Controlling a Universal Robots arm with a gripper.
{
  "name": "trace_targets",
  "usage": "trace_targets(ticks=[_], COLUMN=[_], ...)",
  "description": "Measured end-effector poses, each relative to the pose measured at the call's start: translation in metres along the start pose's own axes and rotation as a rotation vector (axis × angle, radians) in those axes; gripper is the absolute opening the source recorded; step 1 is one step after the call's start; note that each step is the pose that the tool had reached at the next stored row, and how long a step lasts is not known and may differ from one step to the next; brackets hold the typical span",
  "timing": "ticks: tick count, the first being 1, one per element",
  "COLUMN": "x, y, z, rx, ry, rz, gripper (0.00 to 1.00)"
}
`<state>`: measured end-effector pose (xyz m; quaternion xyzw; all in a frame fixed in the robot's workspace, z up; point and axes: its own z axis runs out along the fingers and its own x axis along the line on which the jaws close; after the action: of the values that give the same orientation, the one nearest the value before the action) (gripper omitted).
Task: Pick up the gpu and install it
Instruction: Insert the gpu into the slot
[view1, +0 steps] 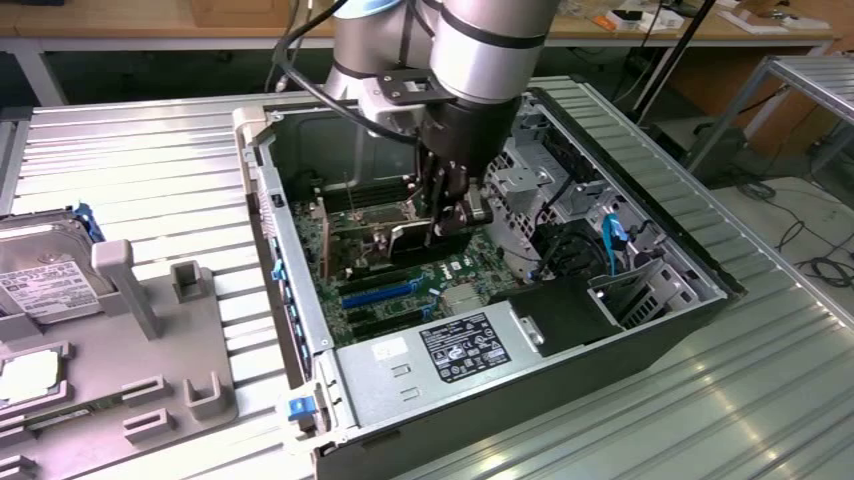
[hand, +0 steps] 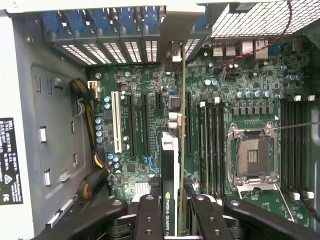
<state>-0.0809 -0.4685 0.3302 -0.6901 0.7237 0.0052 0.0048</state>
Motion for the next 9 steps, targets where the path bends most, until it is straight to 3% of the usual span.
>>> trace_targets(ticks=[9], x=[-0.001], y=[-0.0005], z=[0.0272], rx=[0.0001], ry=[-0.0001], rz=[0.0], gripper=[0.27])
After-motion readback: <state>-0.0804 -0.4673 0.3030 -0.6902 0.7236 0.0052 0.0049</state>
